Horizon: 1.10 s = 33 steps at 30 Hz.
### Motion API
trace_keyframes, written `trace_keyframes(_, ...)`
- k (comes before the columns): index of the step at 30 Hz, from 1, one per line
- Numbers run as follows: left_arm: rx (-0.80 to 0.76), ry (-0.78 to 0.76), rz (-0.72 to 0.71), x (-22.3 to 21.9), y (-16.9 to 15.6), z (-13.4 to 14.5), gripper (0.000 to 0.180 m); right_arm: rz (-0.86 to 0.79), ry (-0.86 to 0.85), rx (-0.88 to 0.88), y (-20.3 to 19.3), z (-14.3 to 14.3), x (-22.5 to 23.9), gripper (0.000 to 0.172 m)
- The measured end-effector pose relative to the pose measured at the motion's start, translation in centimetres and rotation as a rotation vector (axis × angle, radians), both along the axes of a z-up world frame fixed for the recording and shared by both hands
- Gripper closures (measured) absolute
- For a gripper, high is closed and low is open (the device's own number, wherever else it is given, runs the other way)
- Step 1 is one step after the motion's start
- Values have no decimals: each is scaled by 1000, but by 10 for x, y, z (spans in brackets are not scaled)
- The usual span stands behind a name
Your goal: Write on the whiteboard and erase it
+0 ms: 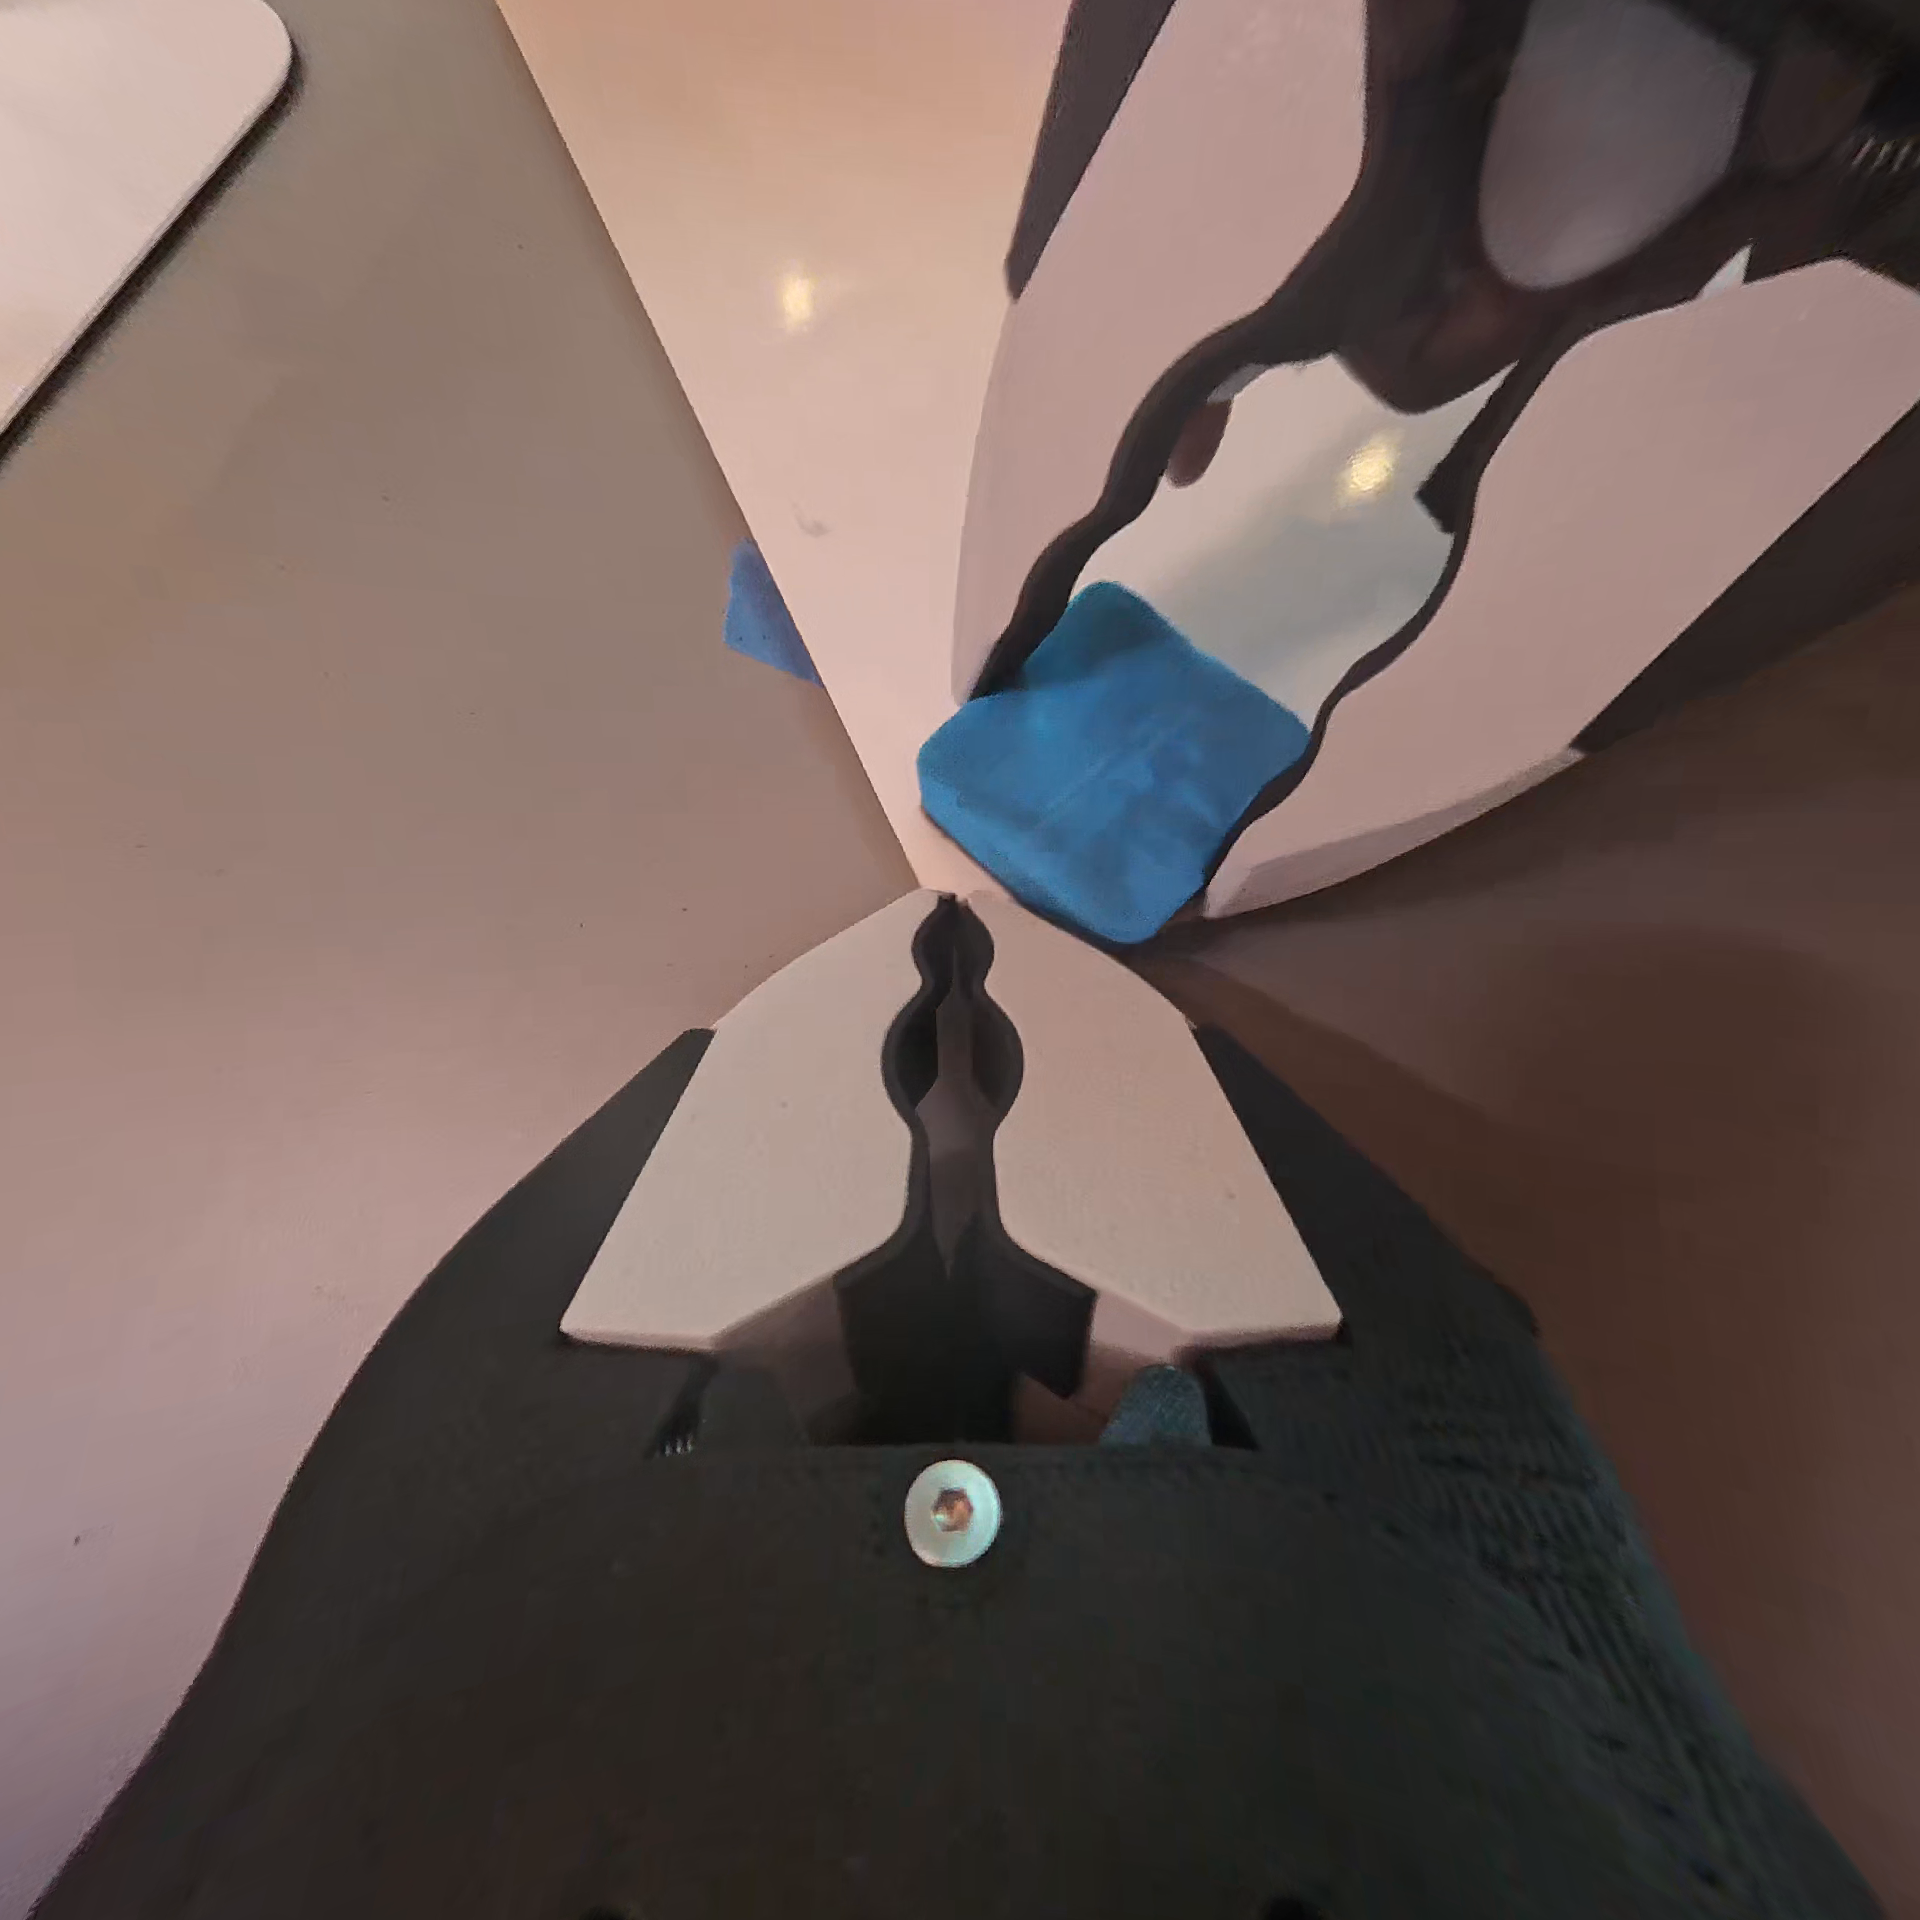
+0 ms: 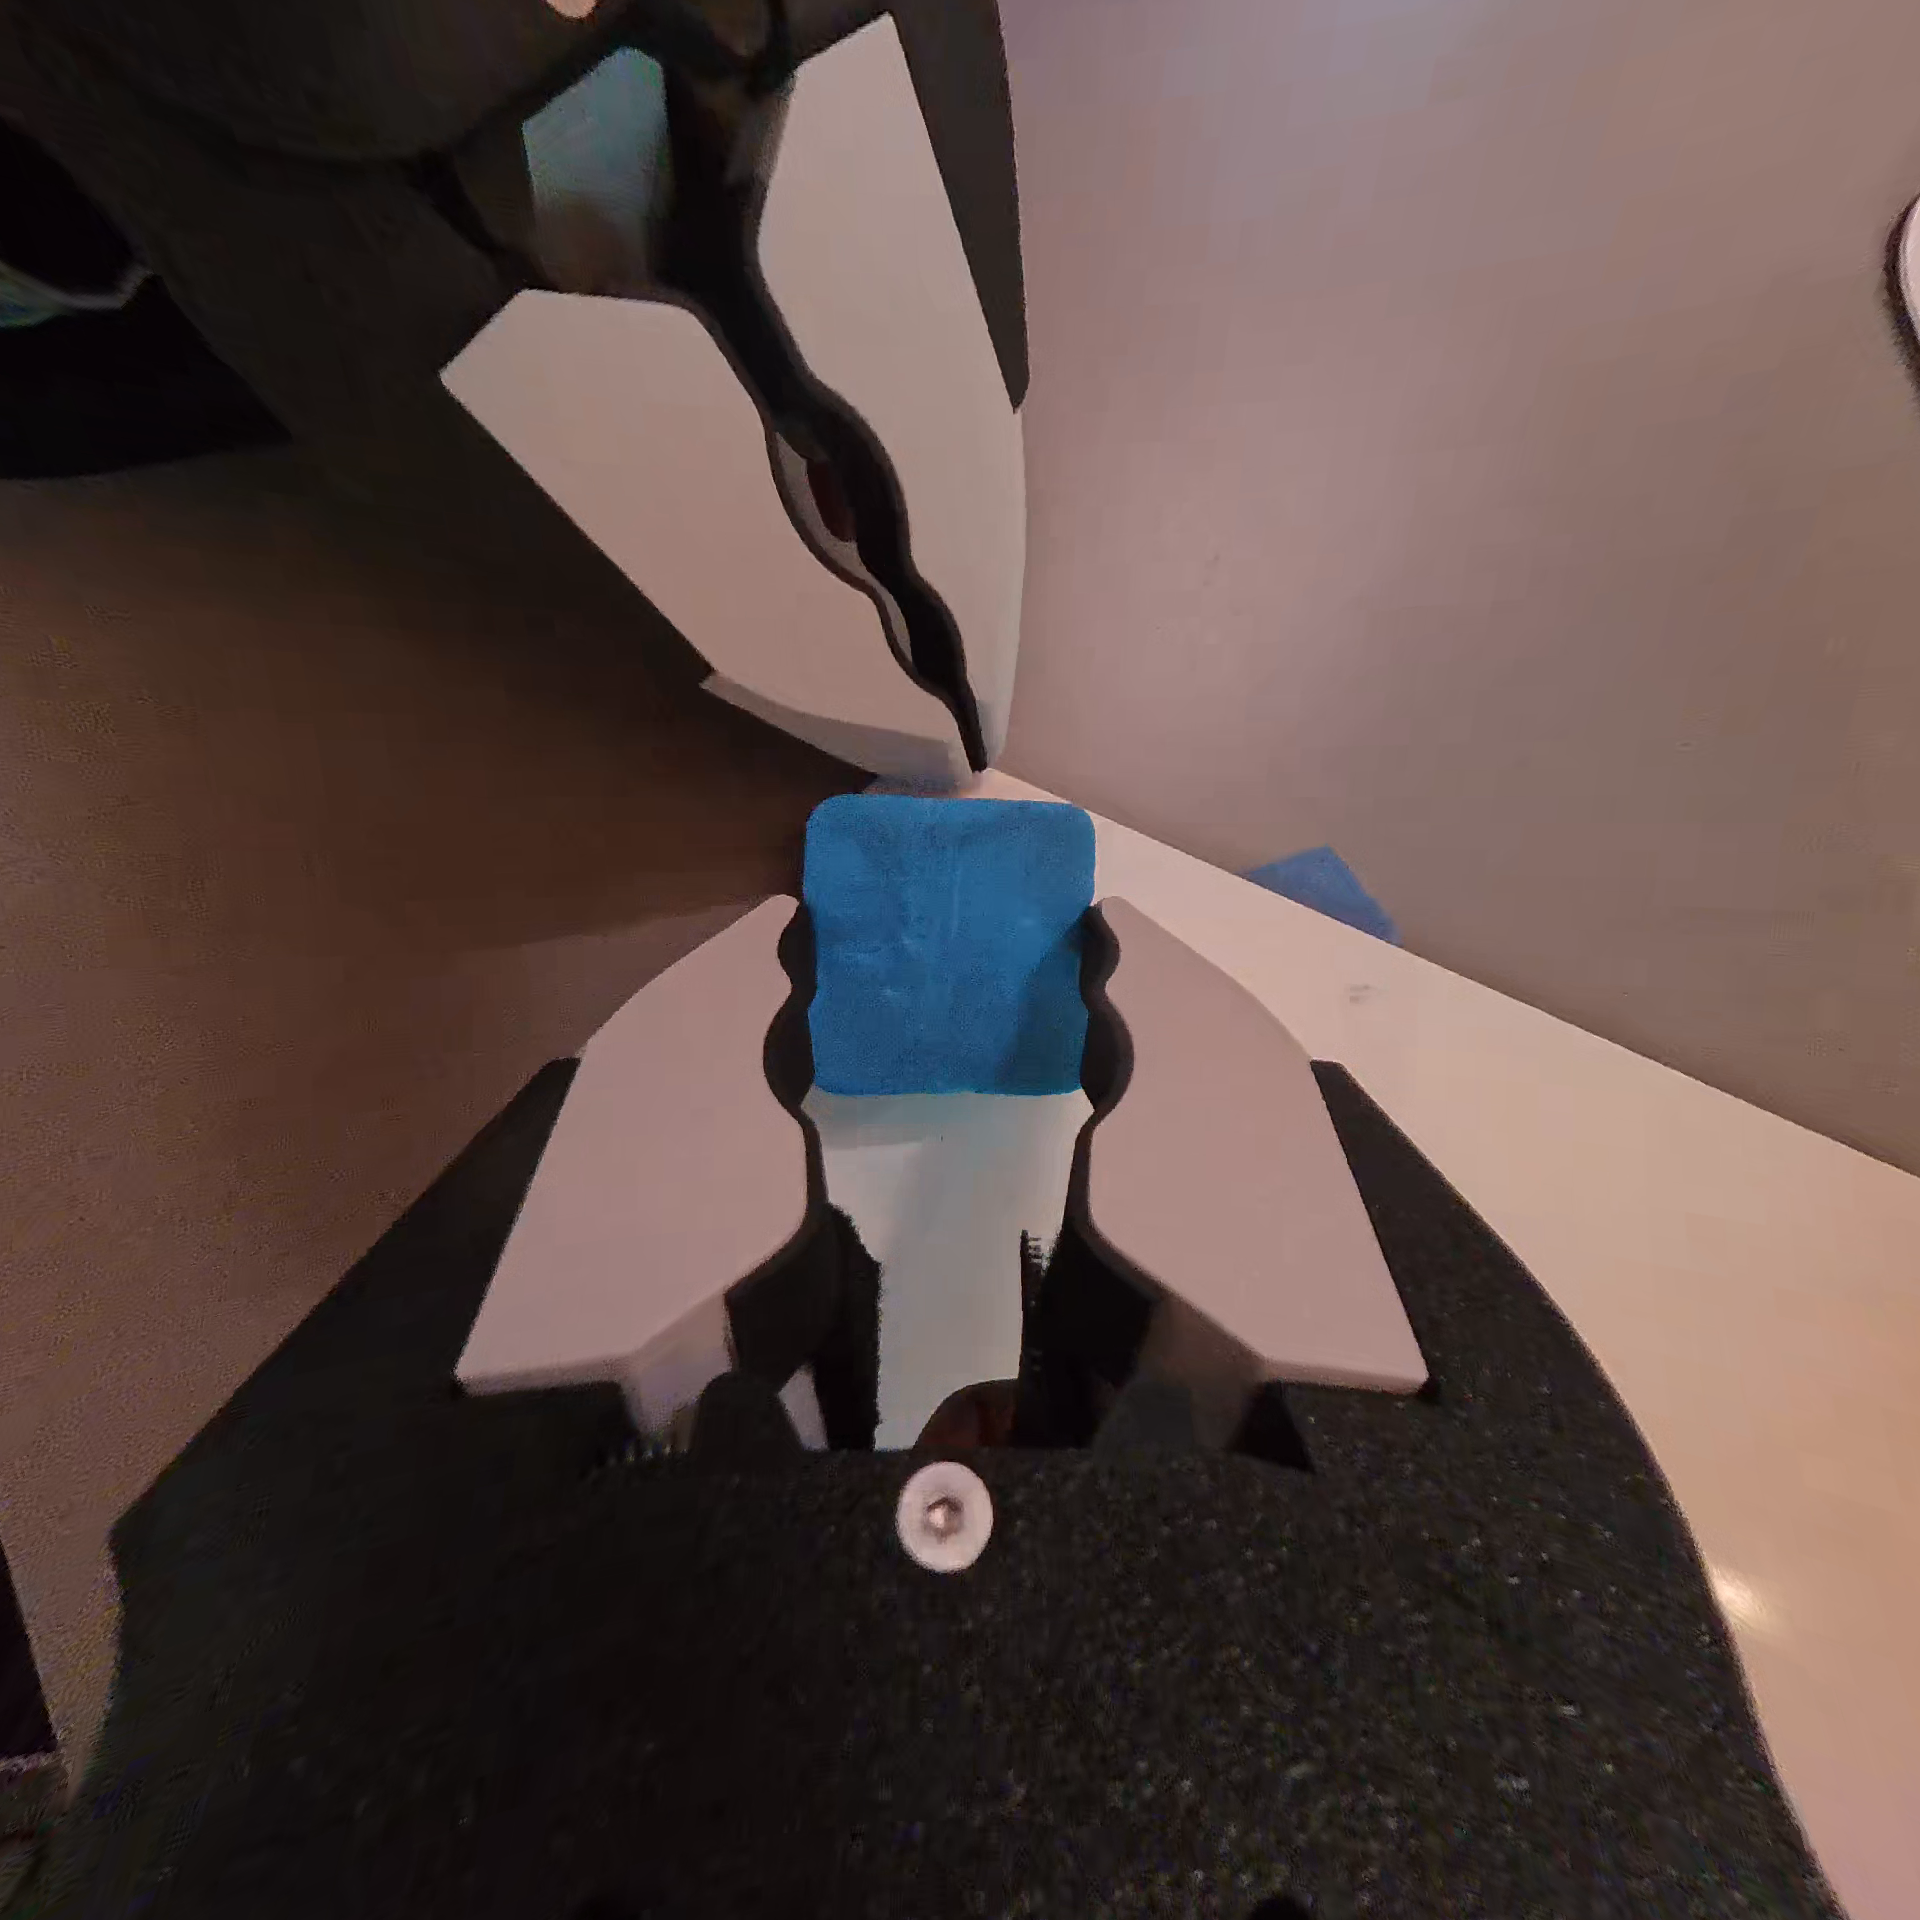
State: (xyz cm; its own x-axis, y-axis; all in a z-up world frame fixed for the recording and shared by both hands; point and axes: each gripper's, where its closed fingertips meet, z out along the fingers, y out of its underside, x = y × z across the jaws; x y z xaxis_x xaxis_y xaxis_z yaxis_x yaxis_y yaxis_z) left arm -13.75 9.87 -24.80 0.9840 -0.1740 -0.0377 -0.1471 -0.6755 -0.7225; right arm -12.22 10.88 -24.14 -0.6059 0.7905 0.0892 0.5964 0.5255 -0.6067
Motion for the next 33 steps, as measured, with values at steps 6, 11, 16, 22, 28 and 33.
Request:
trace_keyframes(6,21,100,-29,1,1,0,178,10,103,-136,-2,2,-1,122)
trace_keyframes(11,60,159,-13,-4,2,4,168,13,149,-132,-3,5,1,122)
trace_keyframes(16,211,128,58,-13,7,27,159,-51,223,-326,6,30,-2,122)
trace_keyframes(22,289,145,82,-17,8,39,149,-195,463,-418,48,74,-10,122)
trace_keyframes(28,270,104,110,-17,9,36,141,-343,481,-370,84,75,-11,121)
trace_keyframes(33,267,124,104,-19,7,34,141,-601,405,-269,190,85,-28,121)
